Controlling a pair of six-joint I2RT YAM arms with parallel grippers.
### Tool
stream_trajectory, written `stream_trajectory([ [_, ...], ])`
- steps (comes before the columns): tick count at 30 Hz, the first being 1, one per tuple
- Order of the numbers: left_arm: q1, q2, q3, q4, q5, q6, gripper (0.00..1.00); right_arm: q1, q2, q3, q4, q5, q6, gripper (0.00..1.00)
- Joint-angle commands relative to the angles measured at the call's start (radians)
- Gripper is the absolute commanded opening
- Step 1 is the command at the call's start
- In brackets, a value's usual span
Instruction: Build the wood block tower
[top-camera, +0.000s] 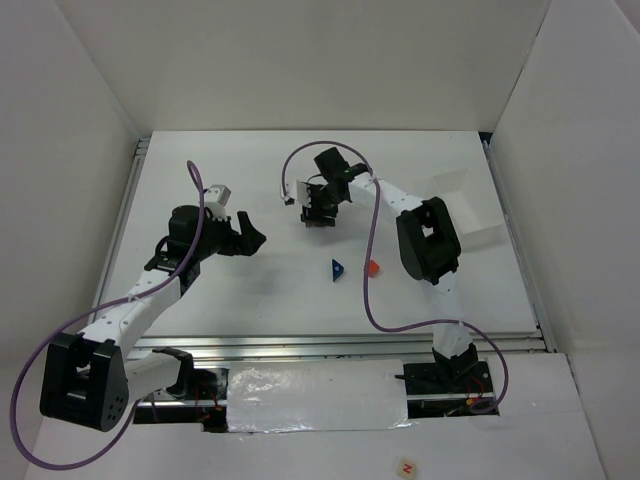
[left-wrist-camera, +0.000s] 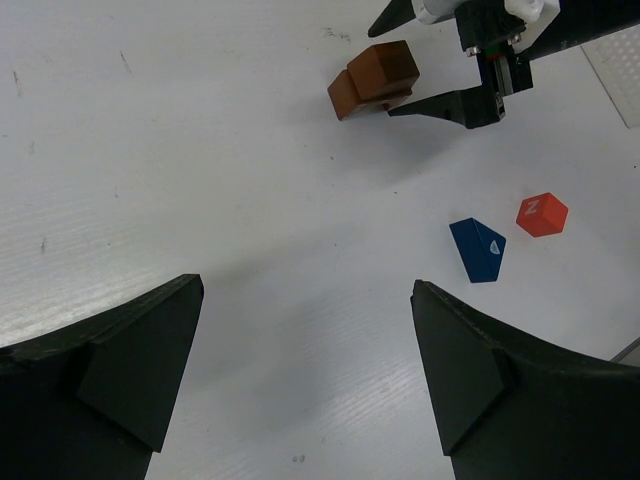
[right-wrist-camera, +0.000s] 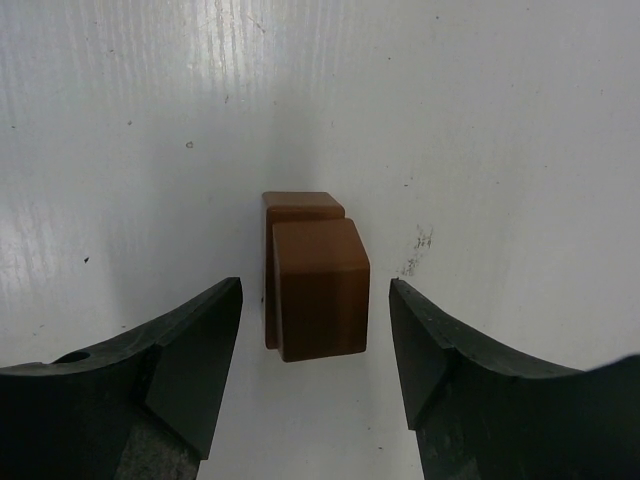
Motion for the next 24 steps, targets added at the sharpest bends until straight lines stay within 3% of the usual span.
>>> stream_trajectory([
  [1, 0.006, -0.009, 0.009, 0.050, 0.023, 0.023, 0.99, 0.009, -0.062, -0.003, 0.034, -0.009, -0.011, 0.69],
  [4, 0.006, -0.009, 0.009, 0.047, 0.022, 0.023, 0.99, 0.011, -0.084, -0.008, 0.042, -0.012, -0.014, 0.72],
  [12, 0.005, -0.032, 0.044, -0.001, -0.018, 0.022, 0.99, 0.000, -0.231, -0.104, 0.084, -0.010, 0.030, 0.98],
  [16, 0.005, -0.062, 0.063, -0.044, -0.018, 0.019, 0.99, -0.009, -0.347, -0.201, 0.182, -0.021, 0.111, 1.00],
  [19, 0.000, -0.116, 0.057, -0.053, -0.003, 0.017, 0.99, -0.025, -0.511, -0.407, 0.357, 0.004, 0.275, 1.00],
  [24, -0.035, -0.124, 0.089, -0.079, 0.015, 0.014, 0.99, -0.057, -0.871, -0.747, 0.691, 0.063, 0.735, 1.00],
])
